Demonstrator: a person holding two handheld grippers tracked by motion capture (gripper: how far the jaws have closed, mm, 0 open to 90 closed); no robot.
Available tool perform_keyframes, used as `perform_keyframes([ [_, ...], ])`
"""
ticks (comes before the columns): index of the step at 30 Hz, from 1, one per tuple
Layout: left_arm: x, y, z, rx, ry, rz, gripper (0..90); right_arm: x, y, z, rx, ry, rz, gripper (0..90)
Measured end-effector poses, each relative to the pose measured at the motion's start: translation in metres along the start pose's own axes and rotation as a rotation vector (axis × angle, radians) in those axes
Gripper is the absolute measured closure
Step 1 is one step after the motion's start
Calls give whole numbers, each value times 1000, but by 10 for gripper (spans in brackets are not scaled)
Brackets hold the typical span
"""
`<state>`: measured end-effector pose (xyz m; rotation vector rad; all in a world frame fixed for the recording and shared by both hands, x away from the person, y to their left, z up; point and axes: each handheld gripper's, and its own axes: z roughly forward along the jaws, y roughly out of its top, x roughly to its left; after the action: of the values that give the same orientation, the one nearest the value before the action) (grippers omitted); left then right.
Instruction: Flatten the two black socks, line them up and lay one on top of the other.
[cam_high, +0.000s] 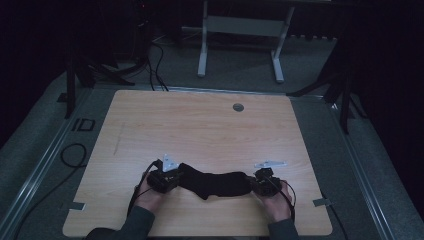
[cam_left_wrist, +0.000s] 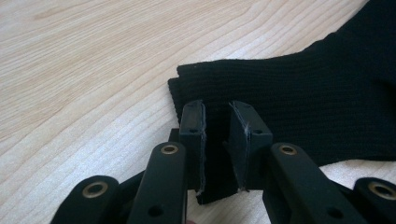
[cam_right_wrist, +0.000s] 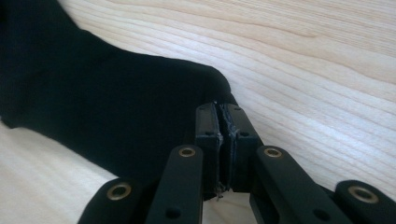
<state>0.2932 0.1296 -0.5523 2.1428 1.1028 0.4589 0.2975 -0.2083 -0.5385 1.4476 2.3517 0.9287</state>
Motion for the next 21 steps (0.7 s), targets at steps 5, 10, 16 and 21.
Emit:
perform_keyframes([
  [5, -1, 0, 0, 0, -4, 1, 761, -3, -1, 5, 5, -19, -2, 844],
  [10, -3, 1, 2, -3, -8, 6, 759, -9, -2, 9, 0, -21, 14, 835],
  [16, -4, 3, 3, -5, -12, 16, 757, -15, -2, 10, -11, -10, 31, 826],
  [21, -2, 5, 7, -11, -8, 13, 756, -17, -2, 10, -13, -1, 40, 821],
])
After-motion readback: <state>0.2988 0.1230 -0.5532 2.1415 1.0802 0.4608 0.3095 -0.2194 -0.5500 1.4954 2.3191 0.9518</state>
